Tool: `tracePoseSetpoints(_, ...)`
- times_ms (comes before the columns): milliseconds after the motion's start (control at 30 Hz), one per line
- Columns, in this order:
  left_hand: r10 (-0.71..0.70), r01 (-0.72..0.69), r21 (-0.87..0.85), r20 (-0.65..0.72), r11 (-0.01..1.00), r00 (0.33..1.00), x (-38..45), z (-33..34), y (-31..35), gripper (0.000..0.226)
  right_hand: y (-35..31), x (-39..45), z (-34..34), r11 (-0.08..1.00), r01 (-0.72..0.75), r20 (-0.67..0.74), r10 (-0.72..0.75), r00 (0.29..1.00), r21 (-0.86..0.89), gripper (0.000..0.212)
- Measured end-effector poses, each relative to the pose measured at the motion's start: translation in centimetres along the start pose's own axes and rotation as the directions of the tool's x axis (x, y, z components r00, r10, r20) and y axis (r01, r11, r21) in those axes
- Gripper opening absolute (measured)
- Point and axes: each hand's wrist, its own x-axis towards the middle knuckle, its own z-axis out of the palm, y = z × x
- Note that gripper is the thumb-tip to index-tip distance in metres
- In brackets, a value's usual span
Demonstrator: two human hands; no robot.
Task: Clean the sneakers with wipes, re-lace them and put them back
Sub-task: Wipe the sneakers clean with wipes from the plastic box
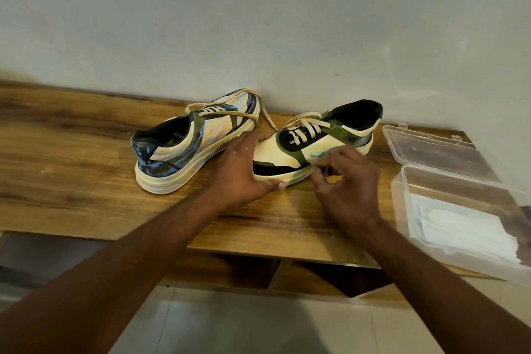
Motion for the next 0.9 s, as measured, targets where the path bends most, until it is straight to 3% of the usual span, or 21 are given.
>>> tracePoseSetpoints(167,0.01,-0.01,-0.01,0.014,1.0,1.0,0.2,-0.2,0.1,0.095,-1.8,-0.9,1.8,0.993,0.107,0.16,-0.097,0.982,-0.058,0.017)
tracePoseSetpoints(367,-0.004,0.004,0.016,0.024,1.0,1.0,0.2,-0.2,0.3,0.098,1.0,0.2,0.5,0.996,-0.072,-0.031,0.07,0.997,-0.055,0.013)
tracePoseSetpoints(667,-0.004,0.004,0.014,-0.016,1.0,1.0,0.2,0.2,0.1,0.098,-0.8,-0.5,1.2,0.999,0.052,0.097,-0.05,0.994,-0.016,0.014)
tracePoseSetpoints(900,-0.049,0.048,0.104,0.002,0.993,0.999,-0.2,0.3,1.3,0.114,1.3,0.5,-2.2,0.989,-0.146,-0.064,0.146,0.987,-0.007,0.016)
